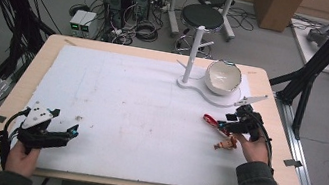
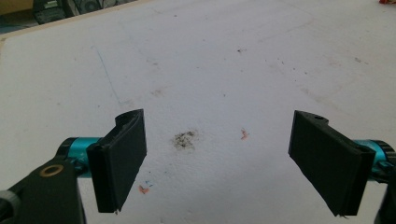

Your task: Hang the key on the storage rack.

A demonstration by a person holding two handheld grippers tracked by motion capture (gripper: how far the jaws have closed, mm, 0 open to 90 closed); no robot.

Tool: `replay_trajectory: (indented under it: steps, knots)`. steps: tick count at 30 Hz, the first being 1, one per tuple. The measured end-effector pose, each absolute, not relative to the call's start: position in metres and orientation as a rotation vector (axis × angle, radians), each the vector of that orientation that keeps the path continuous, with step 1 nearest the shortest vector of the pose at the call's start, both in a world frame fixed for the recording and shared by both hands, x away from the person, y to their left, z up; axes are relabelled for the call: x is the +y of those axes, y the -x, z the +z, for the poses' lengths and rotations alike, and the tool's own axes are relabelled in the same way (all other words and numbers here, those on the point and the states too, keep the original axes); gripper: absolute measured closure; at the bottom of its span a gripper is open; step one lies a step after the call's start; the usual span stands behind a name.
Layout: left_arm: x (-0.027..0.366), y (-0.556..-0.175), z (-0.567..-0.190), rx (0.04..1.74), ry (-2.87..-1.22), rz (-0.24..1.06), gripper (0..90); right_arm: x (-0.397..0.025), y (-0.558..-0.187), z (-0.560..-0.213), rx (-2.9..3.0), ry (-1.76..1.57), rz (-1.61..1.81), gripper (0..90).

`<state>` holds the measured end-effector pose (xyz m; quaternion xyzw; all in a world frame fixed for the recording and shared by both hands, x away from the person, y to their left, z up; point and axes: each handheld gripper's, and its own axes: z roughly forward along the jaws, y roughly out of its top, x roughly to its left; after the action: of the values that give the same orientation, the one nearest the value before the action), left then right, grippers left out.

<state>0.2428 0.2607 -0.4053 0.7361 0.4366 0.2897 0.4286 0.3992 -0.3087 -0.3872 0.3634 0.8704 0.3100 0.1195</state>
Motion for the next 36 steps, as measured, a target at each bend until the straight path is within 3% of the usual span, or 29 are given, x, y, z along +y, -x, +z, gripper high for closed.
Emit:
replay_trajectory:
  steps: [36]
  knots:
    - [0.261, -0.243, -0.405, 1.092, -1.834, 0.725, 19.7, -0.305, -0.408, -0.414, 2.673, -1.106, 0.688, 80.9]
